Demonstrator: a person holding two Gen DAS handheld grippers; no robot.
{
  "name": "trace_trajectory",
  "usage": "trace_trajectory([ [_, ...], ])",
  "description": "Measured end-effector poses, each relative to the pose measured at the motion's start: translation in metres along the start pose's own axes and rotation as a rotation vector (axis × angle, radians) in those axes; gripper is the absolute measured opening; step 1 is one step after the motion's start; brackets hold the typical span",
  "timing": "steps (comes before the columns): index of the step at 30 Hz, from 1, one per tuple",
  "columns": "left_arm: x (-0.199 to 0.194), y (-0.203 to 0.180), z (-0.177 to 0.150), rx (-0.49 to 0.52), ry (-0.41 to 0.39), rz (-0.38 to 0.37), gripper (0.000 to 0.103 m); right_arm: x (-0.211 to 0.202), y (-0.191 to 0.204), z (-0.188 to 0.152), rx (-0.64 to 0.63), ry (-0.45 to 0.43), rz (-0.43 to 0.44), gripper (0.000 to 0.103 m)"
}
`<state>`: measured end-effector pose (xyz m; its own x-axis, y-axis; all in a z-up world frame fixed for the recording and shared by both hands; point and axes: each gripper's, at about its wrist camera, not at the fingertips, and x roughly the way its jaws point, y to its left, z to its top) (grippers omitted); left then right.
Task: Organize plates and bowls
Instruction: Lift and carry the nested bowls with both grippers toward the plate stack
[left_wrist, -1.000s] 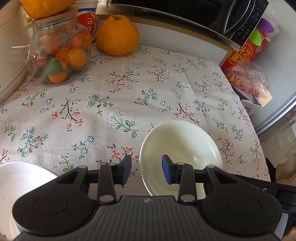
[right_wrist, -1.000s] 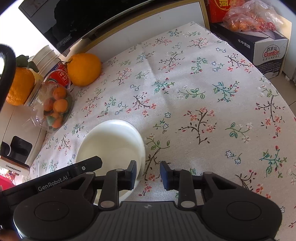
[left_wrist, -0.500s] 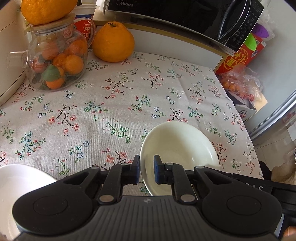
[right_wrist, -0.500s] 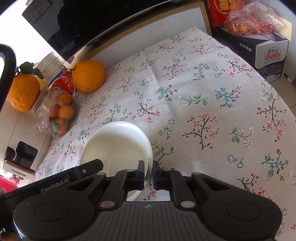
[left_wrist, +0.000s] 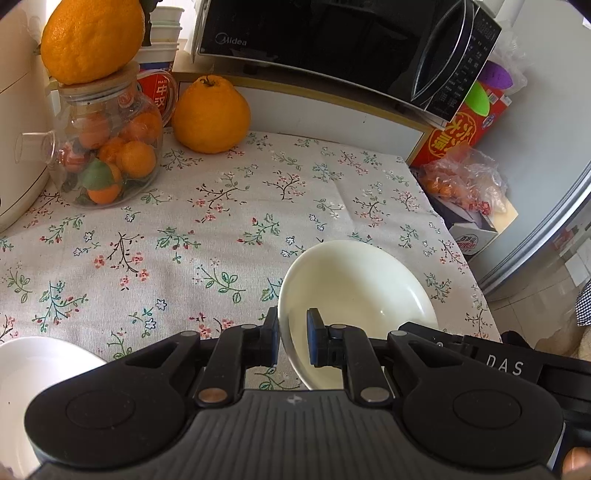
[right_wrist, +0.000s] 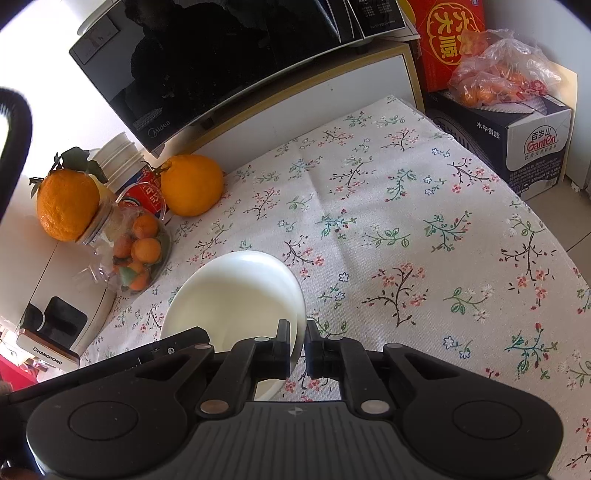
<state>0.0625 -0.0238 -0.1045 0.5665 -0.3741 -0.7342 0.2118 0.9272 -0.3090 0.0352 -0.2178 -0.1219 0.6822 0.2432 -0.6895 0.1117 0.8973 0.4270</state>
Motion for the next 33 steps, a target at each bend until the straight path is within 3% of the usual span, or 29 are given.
trace_trajectory([
  [21, -0.05, -0.024, -0.009, 0.015, -0.124, -0.034, 0.013, -0.05, 0.007, -0.003, -0.043, -0.136, 0.017, 0.008],
  [33, -0.059, -0.032, -0.024, -0.007, -0.063, -0.044, 0.013, -0.079, 0.001, -0.014, -0.04, -0.127, 0.032, 0.01],
])
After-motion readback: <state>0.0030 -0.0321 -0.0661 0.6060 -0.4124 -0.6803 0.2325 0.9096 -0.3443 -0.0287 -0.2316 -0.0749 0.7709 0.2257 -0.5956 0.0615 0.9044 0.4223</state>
